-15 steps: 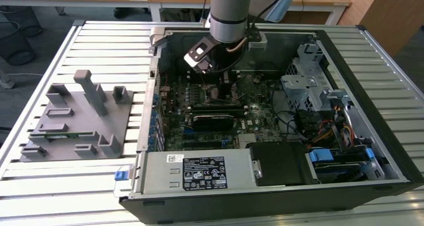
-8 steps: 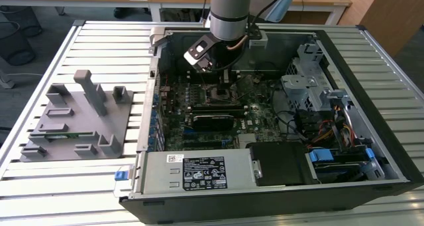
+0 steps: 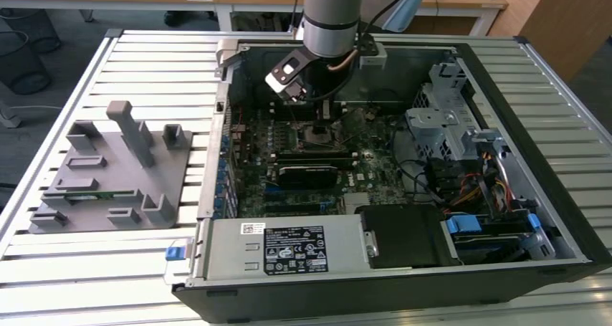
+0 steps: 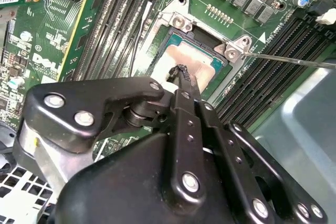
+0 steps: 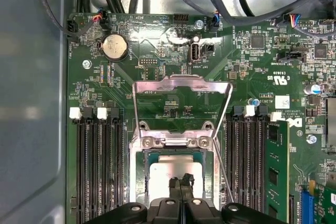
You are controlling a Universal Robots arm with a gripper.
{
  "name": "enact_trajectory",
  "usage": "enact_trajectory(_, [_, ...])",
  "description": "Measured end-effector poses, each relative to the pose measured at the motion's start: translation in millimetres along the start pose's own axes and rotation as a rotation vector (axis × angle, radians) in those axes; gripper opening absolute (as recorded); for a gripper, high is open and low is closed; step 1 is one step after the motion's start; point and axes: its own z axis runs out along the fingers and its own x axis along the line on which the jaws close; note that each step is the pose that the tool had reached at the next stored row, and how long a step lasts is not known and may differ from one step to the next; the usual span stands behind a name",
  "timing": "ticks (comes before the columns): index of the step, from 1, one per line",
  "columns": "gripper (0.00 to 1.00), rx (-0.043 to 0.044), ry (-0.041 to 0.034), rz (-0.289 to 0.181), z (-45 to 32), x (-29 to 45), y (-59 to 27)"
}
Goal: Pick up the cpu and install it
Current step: 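Place the cpu into insertion slot, then close the cpu cover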
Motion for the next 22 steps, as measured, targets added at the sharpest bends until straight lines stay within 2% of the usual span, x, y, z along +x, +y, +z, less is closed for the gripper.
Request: enact_trajectory(22, [0.11, 0.0007, 0.0000, 0.000, -10.6, -0.5, 0.0])
